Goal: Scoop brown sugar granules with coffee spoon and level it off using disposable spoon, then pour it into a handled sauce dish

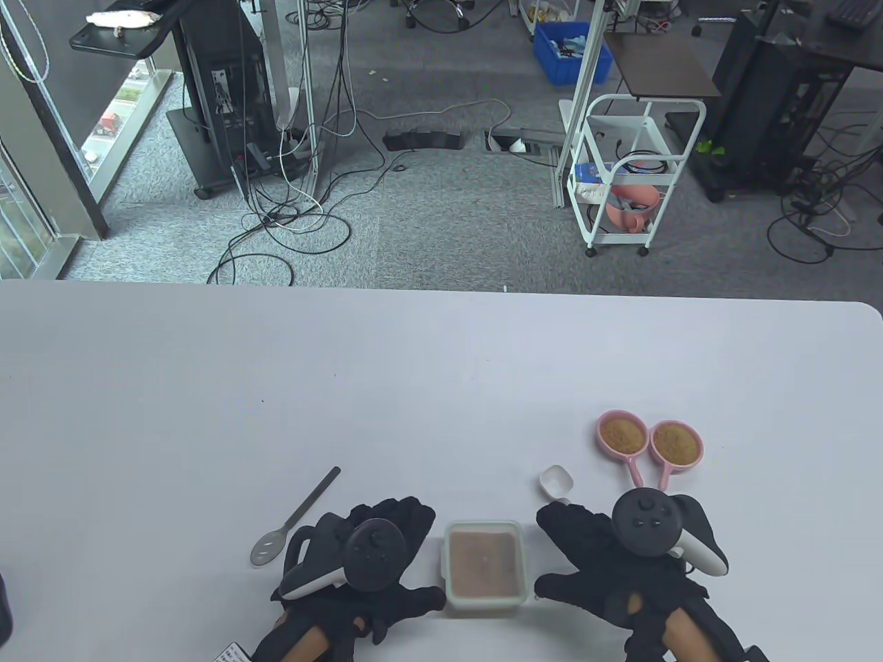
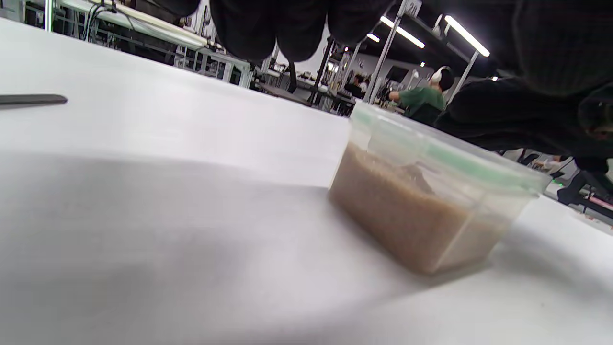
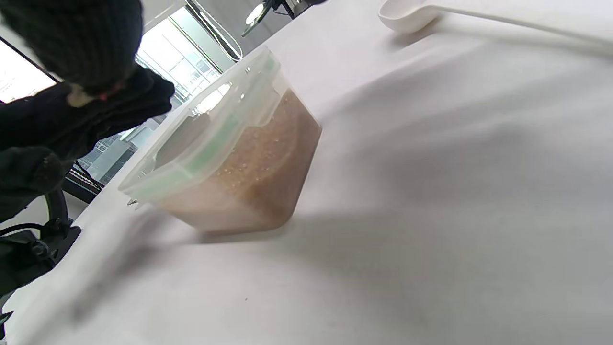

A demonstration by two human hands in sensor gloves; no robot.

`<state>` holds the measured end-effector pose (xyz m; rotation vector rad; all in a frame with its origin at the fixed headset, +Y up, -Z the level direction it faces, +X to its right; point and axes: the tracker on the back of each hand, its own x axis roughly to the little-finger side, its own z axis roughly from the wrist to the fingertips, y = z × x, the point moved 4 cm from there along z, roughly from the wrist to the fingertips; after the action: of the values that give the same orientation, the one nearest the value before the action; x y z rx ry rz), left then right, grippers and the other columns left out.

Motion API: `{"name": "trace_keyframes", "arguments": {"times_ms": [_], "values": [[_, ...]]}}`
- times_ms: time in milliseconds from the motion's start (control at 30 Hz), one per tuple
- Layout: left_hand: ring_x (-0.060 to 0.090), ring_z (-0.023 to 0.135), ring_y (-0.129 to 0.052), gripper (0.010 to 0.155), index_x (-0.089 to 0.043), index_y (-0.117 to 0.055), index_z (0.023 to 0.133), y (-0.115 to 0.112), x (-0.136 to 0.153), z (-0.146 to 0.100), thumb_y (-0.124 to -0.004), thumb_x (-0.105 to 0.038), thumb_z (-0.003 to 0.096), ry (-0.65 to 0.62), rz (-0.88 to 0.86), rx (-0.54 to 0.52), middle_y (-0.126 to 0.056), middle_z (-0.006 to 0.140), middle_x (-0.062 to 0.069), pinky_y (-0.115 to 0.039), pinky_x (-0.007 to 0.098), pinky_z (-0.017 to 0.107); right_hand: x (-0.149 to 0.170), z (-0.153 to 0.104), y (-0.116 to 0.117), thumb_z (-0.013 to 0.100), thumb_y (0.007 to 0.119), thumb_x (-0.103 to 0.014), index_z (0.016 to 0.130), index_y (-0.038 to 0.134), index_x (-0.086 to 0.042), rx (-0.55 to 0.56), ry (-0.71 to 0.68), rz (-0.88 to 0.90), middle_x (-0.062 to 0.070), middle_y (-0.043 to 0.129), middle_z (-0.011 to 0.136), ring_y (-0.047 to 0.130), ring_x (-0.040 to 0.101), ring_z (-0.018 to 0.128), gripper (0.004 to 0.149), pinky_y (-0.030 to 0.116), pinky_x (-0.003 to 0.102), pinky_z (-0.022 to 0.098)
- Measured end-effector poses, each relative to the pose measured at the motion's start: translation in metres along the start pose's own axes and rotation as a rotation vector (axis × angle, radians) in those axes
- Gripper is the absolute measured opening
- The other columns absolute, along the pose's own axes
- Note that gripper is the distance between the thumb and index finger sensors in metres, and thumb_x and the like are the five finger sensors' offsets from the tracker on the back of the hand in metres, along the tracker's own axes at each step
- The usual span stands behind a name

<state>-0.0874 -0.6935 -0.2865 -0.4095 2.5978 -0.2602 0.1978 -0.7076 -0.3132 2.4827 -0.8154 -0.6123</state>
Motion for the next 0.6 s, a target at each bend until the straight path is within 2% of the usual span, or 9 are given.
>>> {"name": "trace_keyframes", "arguments": {"times_ms": [167,267,400,600], "values": [[0.035,0.122,-0.027,0.112,-0.033,-0.021,0.115,-0.001,-0.003,0.004,-0.066,-0.089,0.0295,-0.04,-0.019,-0.06,-0.018,0.125,-0.003,-0.03,0.059,0.085,-0.004,0.005,0.008,0.038,0.086,-0.065,0.11,0.02,-0.031,0.009,-0.037,-0.033,-0.003,0.013,0.118,0.003,0.026,0.11,0.103,0.002,0.047,0.075],[0.035,0.121,-0.016,0.118,-0.031,-0.014,0.114,-0.01,-0.006,0.008,-0.065,-0.092,0.0268,-0.055,-0.011,-0.018,-0.008,0.123,-0.001,-0.024,0.059,0.085,-0.006,0.008,0.013,0.035,0.086,-0.068,0.107,0.013,-0.034,0.01,-0.049,-0.081,-0.006,0.006,0.116,-0.001,0.024,0.109,0.108,0.0,0.046,0.074],[0.034,0.121,-0.015,0.121,-0.03,-0.013,0.114,-0.022,-0.01,0.012,-0.066,-0.093,0.0242,-0.071,0.026,0.018,-0.007,0.123,-0.001,-0.023,0.058,0.085,-0.01,0.014,0.022,0.032,0.087,-0.07,0.105,0.008,-0.037,0.016,-0.082,-0.12,-0.01,-0.001,0.114,-0.006,0.021,0.108,0.113,-0.003,0.044,0.074],[0.033,0.123,-0.019,0.121,-0.032,-0.016,0.114,-0.02,-0.01,0.012,-0.068,-0.093,0.0234,-0.077,0.074,0.005,-0.011,0.124,-0.002,-0.024,0.058,0.086,-0.014,0.017,0.028,0.03,0.087,-0.071,0.105,0.009,-0.037,0.016,-0.08,-0.215,-0.01,0.0,0.114,-0.005,0.02,0.108,0.113,-0.002,0.044,0.074]]}}
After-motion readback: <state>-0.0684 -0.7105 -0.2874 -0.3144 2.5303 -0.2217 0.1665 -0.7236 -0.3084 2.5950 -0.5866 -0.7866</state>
